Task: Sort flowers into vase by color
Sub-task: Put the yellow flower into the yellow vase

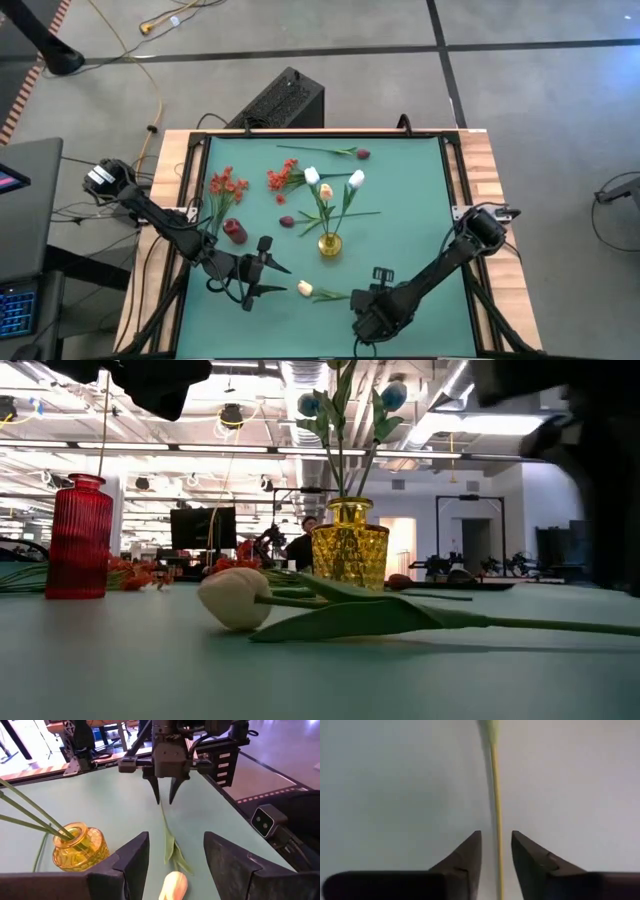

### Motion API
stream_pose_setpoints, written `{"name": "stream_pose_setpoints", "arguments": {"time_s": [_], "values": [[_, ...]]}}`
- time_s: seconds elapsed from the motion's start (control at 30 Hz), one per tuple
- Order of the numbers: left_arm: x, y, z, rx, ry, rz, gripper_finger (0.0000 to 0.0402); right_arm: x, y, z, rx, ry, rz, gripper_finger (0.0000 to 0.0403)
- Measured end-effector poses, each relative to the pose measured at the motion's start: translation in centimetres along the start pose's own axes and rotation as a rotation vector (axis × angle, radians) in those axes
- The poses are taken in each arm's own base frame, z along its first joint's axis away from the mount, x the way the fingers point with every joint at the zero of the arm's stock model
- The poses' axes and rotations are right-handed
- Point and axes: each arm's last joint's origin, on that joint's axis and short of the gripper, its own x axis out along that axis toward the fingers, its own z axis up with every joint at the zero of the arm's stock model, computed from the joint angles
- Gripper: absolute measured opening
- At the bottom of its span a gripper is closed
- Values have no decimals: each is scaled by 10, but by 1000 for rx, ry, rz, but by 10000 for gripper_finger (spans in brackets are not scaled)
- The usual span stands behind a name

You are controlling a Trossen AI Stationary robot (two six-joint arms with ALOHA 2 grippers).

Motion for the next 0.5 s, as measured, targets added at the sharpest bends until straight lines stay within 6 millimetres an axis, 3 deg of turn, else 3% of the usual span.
{"name": "stream_pose_setpoints", "arguments": {"time_s": [0.23,0.5], "values": [[0,0,0,1,-3,0,178,4,-8,28,-25,-150,25,224],[0,0,0,2,1,0,178,25,-21,31,11,-122,39,239]]}}
